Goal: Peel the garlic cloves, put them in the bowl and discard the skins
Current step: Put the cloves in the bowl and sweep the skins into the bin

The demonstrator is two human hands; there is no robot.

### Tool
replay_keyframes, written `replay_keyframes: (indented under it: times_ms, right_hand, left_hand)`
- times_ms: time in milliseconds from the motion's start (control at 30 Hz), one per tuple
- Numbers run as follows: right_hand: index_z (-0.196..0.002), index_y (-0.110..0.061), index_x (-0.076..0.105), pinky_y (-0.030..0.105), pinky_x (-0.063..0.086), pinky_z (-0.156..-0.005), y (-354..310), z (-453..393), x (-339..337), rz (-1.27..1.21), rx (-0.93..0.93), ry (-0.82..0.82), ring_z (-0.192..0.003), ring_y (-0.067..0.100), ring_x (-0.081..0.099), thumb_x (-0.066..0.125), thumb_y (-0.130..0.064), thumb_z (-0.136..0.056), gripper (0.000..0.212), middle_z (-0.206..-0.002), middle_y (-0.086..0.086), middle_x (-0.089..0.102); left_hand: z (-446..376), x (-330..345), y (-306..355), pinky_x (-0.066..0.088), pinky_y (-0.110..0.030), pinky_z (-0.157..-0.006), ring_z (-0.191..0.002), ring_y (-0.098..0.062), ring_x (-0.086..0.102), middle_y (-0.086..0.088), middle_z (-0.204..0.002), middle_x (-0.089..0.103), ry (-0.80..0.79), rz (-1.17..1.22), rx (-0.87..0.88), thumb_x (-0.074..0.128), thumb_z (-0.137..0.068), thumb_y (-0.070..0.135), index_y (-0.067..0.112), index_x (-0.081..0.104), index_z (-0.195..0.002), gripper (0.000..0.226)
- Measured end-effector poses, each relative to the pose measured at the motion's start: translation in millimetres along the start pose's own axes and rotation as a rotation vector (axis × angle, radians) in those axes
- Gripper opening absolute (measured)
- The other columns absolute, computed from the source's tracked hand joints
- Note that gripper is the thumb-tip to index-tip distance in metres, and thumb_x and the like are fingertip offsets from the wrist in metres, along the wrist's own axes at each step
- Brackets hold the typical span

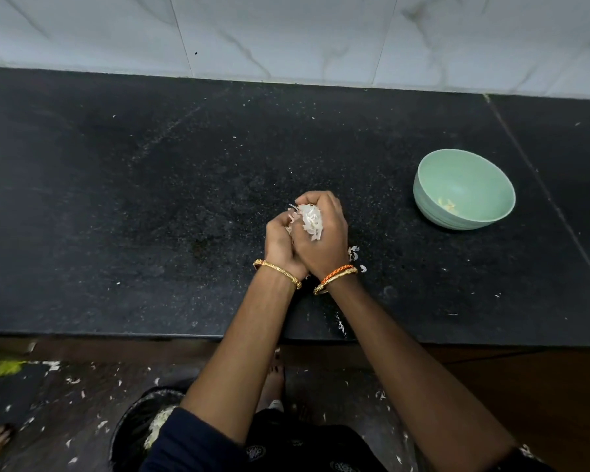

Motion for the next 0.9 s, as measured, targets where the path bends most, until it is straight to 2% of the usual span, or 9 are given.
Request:
replay_keyframes:
  times_ms: [100, 200, 333, 433, 500, 567, 700, 833, 900]
  right_hand:
    - [-0.078, -0.004, 0.061, 0.022, 0.048, -0.074, -1.0, -2.5, 3.7, -0.12, 0.042, 0.041, -0.085, 0.005, 0.056, 0.058, -0.021, -0.078, 0.018, -0.092, -0.004, 0.053]
    - [-0.067, -0.008, 0.06, 0.033, 0.051, -0.073, -5.7, -7.9, 8.7, -0.208, 0.158, 0.088, -0.08, 0.012, 0.06, 0.047, -0.032, -0.09, 0.035, -0.079, -0.003, 0.06]
    - [-0.084, -0.014, 0.056, 0.045, 0.051, -0.078, -6.0, -15.3, 12.3, -0.118, 0.172, 0.112, -0.079, 0.016, 0.063, 0.045, -0.036, -0.094, 0.027, -0.078, -0.002, 0.064]
    - [-0.097, -0.012, 0.06, 0.046, 0.043, -0.094, -2.6, -17.6, 15.7, 0.0, 0.099, 0.063, -0.09, -0.003, 0.056, 0.047, -0.018, -0.092, 0.015, -0.09, -0.007, 0.064]
    - [-0.096, -0.012, 0.064, 0.043, 0.037, -0.099, 0.4, -18.5, 17.4, 0.126, 0.039, 0.024, -0.093, -0.006, 0.051, 0.043, -0.015, -0.09, 0.022, -0.095, -0.007, 0.064]
    - [-0.096, -0.014, 0.067, 0.037, 0.032, -0.1, 4.8, -19.6, 19.0, 0.185, 0.033, -0.027, -0.096, 0.007, 0.056, 0.036, -0.016, -0.088, 0.031, -0.099, -0.005, 0.065]
    - [-0.103, -0.018, 0.067, 0.035, 0.03, -0.101, 8.3, -19.2, 21.5, 0.249, 0.065, -0.12, -0.104, 0.009, 0.054, 0.029, -0.022, -0.089, 0.04, -0.103, -0.008, 0.067]
    - [-0.098, -0.021, 0.065, 0.035, 0.036, -0.101, 0.3, -25.3, 21.2, 0.083, 0.214, -0.127, -0.102, 0.008, 0.058, 0.035, -0.022, -0.09, 0.031, -0.099, -0.008, 0.068]
    - [-0.089, -0.018, 0.067, 0.029, 0.048, -0.087, -4.1, -32.5, 15.1, -0.092, 0.33, -0.096, -0.089, 0.004, 0.063, 0.04, -0.02, -0.093, 0.028, -0.092, -0.005, 0.068]
  left_hand:
    - [-3.8, 2.3, 4.4, 0.054, -0.022, -0.056, -0.06, -0.016, 0.064, -0.005, -0.066, 0.063, -0.03, 0.02, 0.029, 0.031, -0.095, 0.015, 0.007, 0.059, -0.077, 0.034]
    - [-8.7, 4.7, 8.8, 0.052, -0.023, -0.057, -0.062, -0.015, 0.061, -0.004, -0.068, 0.06, -0.015, -0.004, 0.043, 0.037, -0.096, 0.016, 0.009, 0.059, -0.072, 0.033]
    - [-11.2, 9.1, 14.6, 0.048, -0.019, -0.048, -0.051, -0.012, 0.057, -0.001, -0.056, 0.056, -0.042, -0.068, 0.068, 0.036, -0.098, 0.017, 0.01, 0.056, -0.066, 0.039]
    - [-10.6, 9.0, 15.4, 0.051, -0.02, -0.051, -0.055, -0.012, 0.061, -0.002, -0.061, 0.062, -0.061, -0.068, 0.065, 0.037, -0.098, 0.017, 0.009, 0.059, -0.073, 0.035]
    - [-12.7, 5.4, 14.7, 0.052, -0.022, -0.055, -0.06, -0.014, 0.063, -0.003, -0.064, 0.064, -0.029, -0.083, 0.072, 0.036, -0.097, 0.015, 0.009, 0.06, -0.072, 0.035]
    - [-14.7, 2.4, 13.7, 0.052, -0.025, -0.061, -0.067, -0.015, 0.064, -0.004, -0.069, 0.066, 0.013, -0.116, 0.072, 0.038, -0.097, 0.016, 0.01, 0.062, -0.075, 0.033]
    - [-16.1, 4.1, 14.5, 0.052, -0.022, -0.058, -0.057, -0.011, 0.063, -0.003, -0.065, 0.063, -0.025, -0.133, 0.025, 0.038, -0.098, 0.014, 0.01, 0.06, -0.074, 0.033]
    - [-15.5, 10.6, 18.6, 0.051, -0.018, -0.048, -0.05, -0.011, 0.063, -0.003, -0.057, 0.063, -0.053, -0.072, -0.007, 0.033, -0.099, 0.01, 0.007, 0.056, -0.072, 0.036]
    - [-20.8, 10.8, 21.7, 0.044, -0.018, -0.039, -0.042, -0.01, 0.054, -0.001, -0.052, 0.055, -0.013, -0.055, -0.034, 0.033, -0.1, 0.012, 0.01, 0.05, -0.067, 0.037]
Point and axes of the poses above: each hand's wrist, its own z-axis away from the middle knuckle, its own x-axis out of the palm, y = z × x, the point moved 2 cm from there along -z, towards the middle knuckle
